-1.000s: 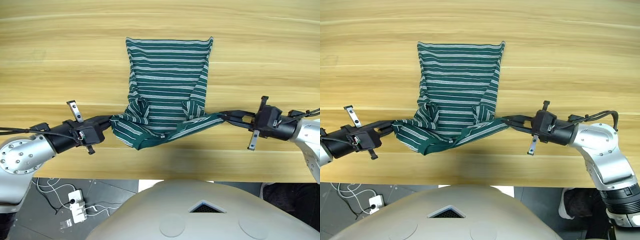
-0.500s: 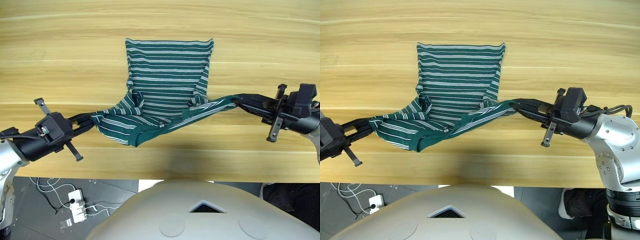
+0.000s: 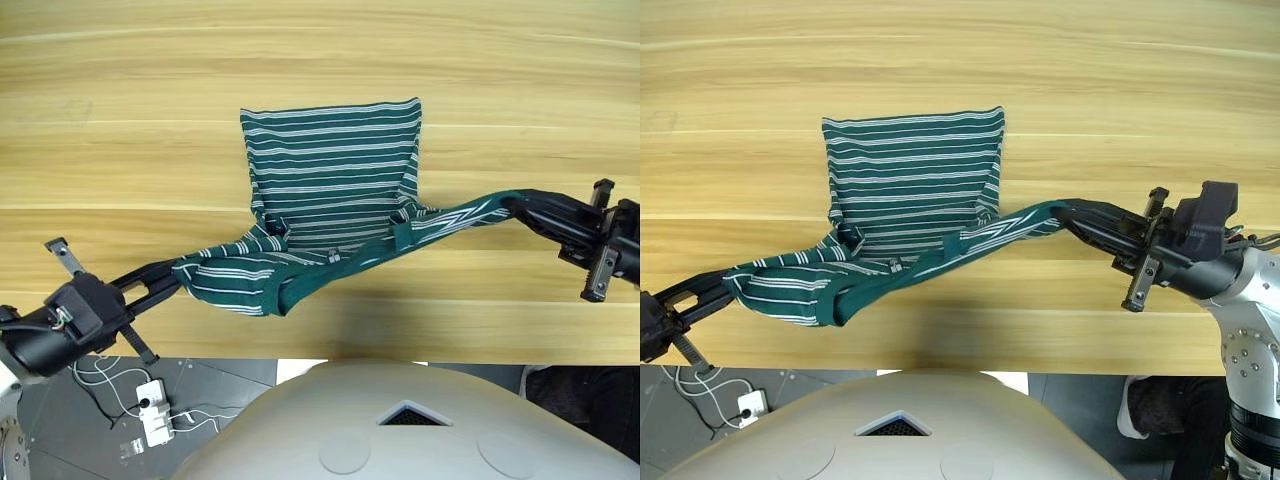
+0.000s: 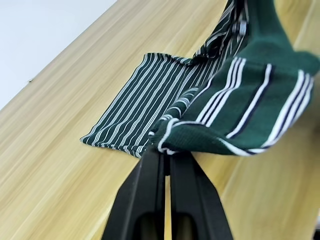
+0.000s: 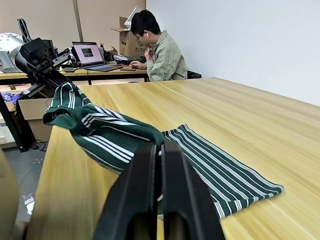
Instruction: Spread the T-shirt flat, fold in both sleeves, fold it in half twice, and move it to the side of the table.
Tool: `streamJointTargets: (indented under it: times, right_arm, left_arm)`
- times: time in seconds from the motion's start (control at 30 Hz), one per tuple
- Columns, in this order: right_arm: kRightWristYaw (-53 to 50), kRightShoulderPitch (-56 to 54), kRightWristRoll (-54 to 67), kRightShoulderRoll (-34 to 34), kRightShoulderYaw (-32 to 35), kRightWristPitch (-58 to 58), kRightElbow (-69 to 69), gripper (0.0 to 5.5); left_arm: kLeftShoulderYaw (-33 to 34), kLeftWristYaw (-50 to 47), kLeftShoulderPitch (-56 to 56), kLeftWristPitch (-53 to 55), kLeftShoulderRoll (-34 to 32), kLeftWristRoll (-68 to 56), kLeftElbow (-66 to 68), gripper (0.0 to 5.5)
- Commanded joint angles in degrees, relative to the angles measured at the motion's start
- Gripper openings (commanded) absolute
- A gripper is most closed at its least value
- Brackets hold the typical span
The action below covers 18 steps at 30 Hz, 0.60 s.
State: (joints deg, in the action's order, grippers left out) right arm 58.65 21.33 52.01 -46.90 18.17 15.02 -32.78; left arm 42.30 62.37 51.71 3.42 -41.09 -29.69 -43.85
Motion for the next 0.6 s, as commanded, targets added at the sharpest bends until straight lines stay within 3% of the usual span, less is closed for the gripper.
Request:
streamJointTargets:
  times: [0.03, 0.23, 0.43, 0.6]
  right_arm:
    - [-0.38, -0.32, 1.31, 0.37, 1.35, 1.95, -1.61, 0.01]
    - [-1.93, -4.02, -2.91, 1.20, -3.39, 2.96, 0.34, 0.01]
    - [-10.39, -21.95, -15.16, 7.87, -13.35, 4.21, 17.20, 0.01]
    - [-15.21, -35.28, -21.53, 14.47, -16.66, 3.59, 30.84, 0.01]
  left_arm:
    - [1.02, 2.23, 1.41, -1.25, 0.98, -0.32, -0.13, 0.00]
    - [-3.00, 2.23, -2.45, 0.30, -0.39, 0.33, 2.13, 0.00]
    - [-20.77, -8.39, -27.91, 11.58, -3.60, 5.16, 14.94, 0.00]
    - [-26.81, -16.44, -47.30, 23.01, -0.13, 1.45, 24.33, 0.00]
